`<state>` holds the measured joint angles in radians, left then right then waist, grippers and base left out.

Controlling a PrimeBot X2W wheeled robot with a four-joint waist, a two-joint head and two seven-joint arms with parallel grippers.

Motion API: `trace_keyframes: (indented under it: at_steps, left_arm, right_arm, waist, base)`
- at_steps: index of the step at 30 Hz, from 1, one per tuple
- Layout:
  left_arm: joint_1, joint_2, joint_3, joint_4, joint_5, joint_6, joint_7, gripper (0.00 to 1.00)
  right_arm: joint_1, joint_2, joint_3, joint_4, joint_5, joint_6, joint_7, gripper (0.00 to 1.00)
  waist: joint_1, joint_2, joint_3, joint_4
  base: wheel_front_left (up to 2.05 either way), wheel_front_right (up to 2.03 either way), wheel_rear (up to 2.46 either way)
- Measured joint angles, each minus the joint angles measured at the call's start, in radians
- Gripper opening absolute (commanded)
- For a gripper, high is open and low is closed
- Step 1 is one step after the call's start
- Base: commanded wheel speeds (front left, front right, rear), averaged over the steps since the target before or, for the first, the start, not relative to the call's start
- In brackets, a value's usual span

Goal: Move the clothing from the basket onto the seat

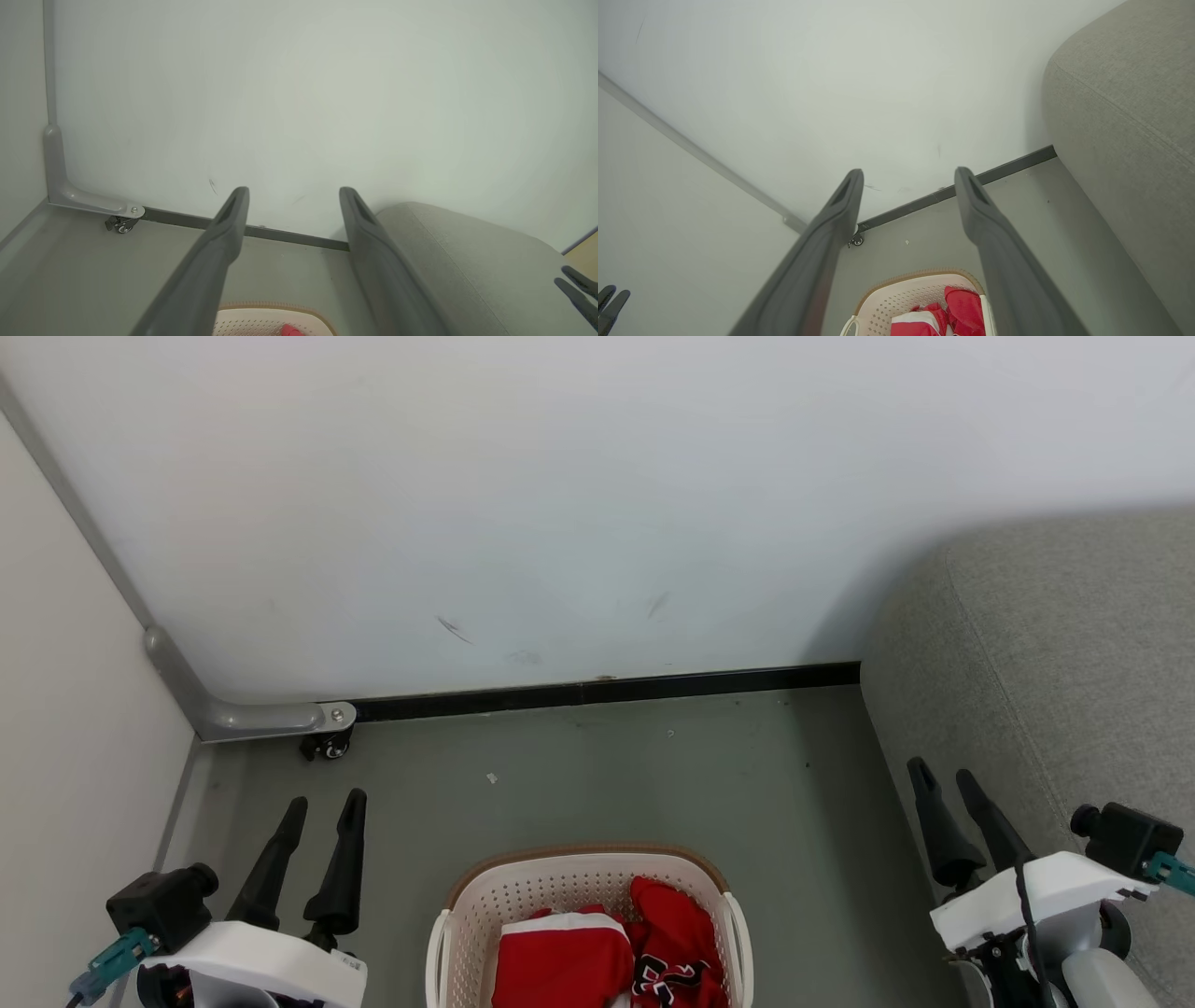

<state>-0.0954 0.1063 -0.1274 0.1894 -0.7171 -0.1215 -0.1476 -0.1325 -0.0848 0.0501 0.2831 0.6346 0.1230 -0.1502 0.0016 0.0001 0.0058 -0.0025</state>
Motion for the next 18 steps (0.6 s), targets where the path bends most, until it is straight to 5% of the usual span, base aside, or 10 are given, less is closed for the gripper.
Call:
trace_keyframes:
  at_steps: [18]
  left_arm:
    - [0.000,-0.030,0.007,-0.015,0.230,0.000,-0.066,1.00]
  right_arm:
    - [-0.038,0.000,0.032,-0.023,-0.278,0.000,-0.059,1.00]
  waist:
    - [-0.0009,0.0000,-0.002,-0.007]
  base:
    - [0.00,0.00,0.00]
